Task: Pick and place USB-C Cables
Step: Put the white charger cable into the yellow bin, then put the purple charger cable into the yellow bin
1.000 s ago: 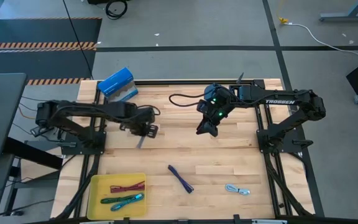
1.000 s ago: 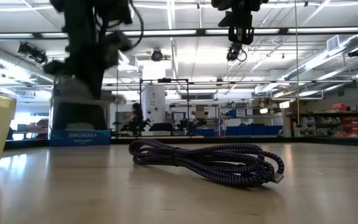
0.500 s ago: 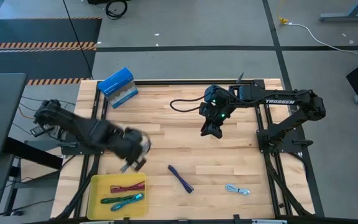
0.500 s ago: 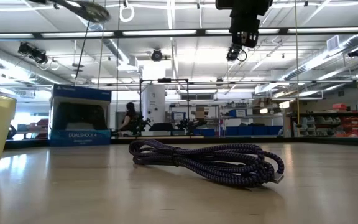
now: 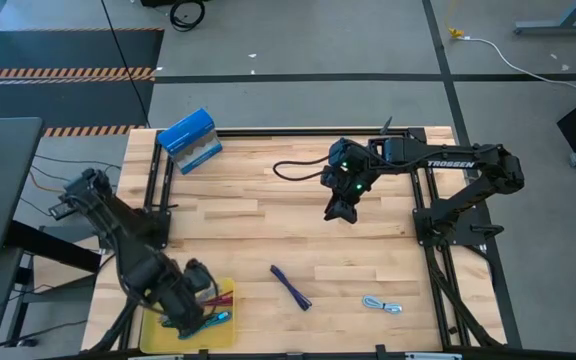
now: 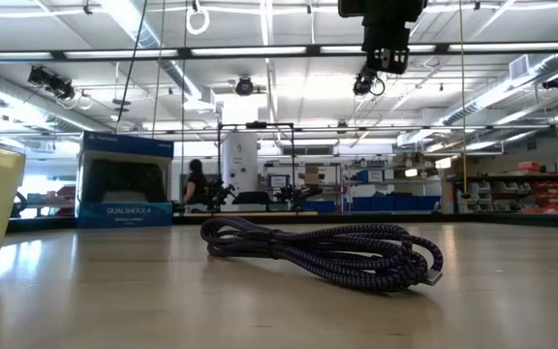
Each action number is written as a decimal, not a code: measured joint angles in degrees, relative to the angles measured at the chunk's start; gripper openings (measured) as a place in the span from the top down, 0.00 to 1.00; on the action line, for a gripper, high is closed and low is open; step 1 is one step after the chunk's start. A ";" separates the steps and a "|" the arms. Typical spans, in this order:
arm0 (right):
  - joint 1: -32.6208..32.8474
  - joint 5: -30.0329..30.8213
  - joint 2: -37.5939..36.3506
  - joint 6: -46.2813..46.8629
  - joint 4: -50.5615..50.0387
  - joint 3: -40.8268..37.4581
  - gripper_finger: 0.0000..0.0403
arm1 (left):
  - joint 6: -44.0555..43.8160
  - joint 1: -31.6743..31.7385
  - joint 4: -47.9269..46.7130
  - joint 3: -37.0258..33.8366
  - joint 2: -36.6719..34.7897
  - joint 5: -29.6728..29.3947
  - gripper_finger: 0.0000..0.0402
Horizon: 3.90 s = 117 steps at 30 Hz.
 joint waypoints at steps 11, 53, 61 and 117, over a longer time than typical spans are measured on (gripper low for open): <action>2.01 7.99 0.00 8.71 1.71 0.00 0.67 | 9.53 -8.85 -3.80 0.00 5.16 -1.61 0.92; 4.32 14.09 0.02 18.94 2.47 0.00 0.67 | 15.30 -13.24 10.01 -13.21 5.50 -8.71 0.83; 4.30 14.07 0.02 15.01 2.73 0.00 0.67 | 15.13 -12.52 9.98 -10.15 5.50 -11.02 0.64; 3.80 19.77 0.02 5.35 -28.39 0.00 0.67 | 7.80 28.03 11.84 12.35 7.24 -26.81 0.55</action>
